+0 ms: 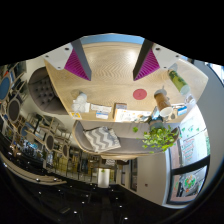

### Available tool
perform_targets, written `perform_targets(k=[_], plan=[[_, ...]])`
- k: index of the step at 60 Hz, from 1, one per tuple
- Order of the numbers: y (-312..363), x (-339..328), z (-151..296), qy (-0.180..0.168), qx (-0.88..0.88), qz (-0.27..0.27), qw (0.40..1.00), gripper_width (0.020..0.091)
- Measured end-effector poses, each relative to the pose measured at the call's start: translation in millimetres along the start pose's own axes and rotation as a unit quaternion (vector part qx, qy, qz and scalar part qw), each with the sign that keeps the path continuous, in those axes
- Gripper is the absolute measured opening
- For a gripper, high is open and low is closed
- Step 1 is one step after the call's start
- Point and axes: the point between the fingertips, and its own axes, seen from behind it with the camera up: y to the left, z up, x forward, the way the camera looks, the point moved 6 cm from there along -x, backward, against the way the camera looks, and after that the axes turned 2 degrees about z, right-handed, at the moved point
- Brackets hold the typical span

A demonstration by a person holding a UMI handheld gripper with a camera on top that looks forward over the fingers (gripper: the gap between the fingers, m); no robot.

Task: Pour water

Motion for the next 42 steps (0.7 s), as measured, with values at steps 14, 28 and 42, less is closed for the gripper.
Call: perform_targets(k=[14, 28, 42], plan=[[33.8, -4.5, -29.8, 0.017, 0.003, 0.004, 1.0, 0.0854], [115.7, -10.1, -65.4, 0.023, 0.007, 0.018, 1.0, 0.0855], [235.5, 11.1, -87.2, 0.021, 0.013, 0.053, 0.998, 0.0856]])
